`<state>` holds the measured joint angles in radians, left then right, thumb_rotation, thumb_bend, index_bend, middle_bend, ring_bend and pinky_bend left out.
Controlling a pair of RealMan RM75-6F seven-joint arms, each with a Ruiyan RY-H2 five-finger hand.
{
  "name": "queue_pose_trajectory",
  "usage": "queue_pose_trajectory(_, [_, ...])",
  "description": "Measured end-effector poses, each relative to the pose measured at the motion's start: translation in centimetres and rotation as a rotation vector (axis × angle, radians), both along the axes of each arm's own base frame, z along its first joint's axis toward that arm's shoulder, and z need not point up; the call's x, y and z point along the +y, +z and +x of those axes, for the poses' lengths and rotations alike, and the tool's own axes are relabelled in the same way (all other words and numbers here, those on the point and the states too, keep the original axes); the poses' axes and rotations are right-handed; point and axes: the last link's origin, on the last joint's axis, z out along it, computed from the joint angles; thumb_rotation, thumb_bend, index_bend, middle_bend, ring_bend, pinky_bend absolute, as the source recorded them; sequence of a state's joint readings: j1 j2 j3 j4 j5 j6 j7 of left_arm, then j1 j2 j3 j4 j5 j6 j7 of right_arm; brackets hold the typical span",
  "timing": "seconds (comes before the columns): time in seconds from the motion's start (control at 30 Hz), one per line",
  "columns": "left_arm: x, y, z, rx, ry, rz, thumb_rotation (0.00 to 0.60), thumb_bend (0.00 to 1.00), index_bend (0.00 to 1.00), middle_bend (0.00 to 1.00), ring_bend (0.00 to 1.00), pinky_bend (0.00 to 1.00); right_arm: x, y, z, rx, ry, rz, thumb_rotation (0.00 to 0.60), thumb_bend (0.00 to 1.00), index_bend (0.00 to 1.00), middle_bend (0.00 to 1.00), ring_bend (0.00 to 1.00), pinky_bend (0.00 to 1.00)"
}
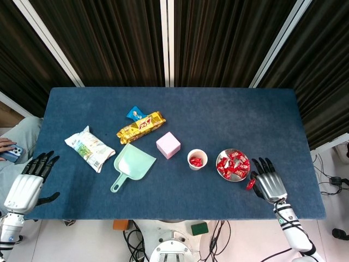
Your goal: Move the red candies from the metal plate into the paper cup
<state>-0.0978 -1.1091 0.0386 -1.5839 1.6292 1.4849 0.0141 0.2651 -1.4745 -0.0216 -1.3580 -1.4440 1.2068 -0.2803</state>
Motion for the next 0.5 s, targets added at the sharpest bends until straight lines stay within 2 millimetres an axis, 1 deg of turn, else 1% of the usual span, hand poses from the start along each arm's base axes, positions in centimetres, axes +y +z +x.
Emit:
queue_pose_trajectory(0.3, [0.01, 0.0, 0.0, 0.0, 0.001, 0.0, 0.6, 0.1, 0.09, 0.03, 0.0, 0.15, -0.08, -0.16, -0.02, 0.004, 0.01, 0.008, 0.6, 0.43, 0.52, 0.07, 0.0, 0.0])
queue_pose_trajectory(0.5, [0.01, 0.03, -0.02, -0.001, 0.001, 0.002, 0.6, 0.1, 0.09, 0.03, 0.0, 0.15, -0.09, -0.21, 0.08, 0.004, 0.023, 0.01, 0.6, 0.47, 0.59, 0.08, 0.0, 0.0])
